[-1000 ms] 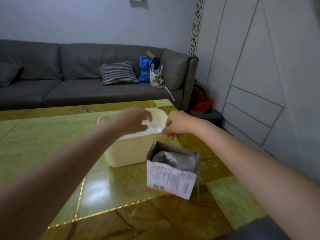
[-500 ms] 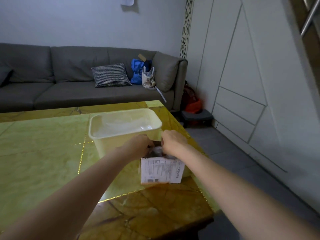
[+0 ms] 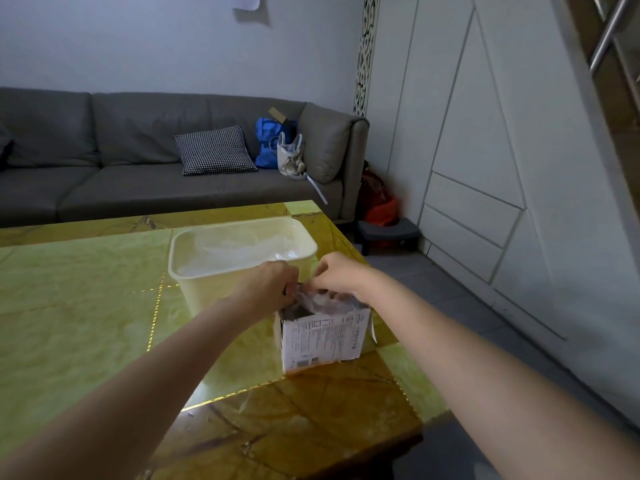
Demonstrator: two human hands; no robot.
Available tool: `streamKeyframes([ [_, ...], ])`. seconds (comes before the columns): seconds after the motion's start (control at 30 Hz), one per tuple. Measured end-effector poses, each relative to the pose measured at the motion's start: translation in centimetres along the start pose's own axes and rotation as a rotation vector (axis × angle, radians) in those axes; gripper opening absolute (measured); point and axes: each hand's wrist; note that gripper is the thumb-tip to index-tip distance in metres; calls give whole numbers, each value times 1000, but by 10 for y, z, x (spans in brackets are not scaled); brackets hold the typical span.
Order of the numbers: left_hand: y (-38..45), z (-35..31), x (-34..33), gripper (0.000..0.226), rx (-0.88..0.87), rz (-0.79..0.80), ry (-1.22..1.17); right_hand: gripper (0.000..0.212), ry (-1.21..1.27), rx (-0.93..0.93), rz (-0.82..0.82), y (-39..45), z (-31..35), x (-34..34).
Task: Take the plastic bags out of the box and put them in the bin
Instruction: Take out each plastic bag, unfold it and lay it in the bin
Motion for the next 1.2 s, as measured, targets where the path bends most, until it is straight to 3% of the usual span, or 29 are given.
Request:
streamKeyframes([
  [0.13,0,2,1,10,63,-35,-124,39,-57,-53,14,-2,0,-1],
  [0.3,-4,-6,16,31,237,34,-768,38,-171,-90,-22,5,3,-2],
  [0.4,-7,-11,14,52,212,149,-638,22,-93,-47,-3,5,6,-1],
  [0.47,-4,-13,6,49,107,173,-453,5,44,-6,36,2,8,2],
  [0.63,1,-10,-2,28,101,164,-467,20,204,32,173,-3,11,8],
  [0.77,-3,-7,-3,30,153,183,-457,23,911,264,275,-10,32,32],
  [0.83,-6,-8,5,27,138,176,-524,20,1023,319,240,-15,41,46],
  [0.93,-12,-8,32,23,75,24,-913,20,995,289,158,-13,42,51],
  [1.03,-11,-2,46,16,185,-299,-1302,25,1068,206,101,-6,32,47],
  [1.2,-6,11,53,19,365,-535,-1470,29,1087,184,86,-3,22,52],
])
Point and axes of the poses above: each hand's wrist, its own y-axis towards the middle knuckle, its own x-axis out of the back of the hand, z = x × y, and after that the axes turned 15 degrees about -x, right-handed
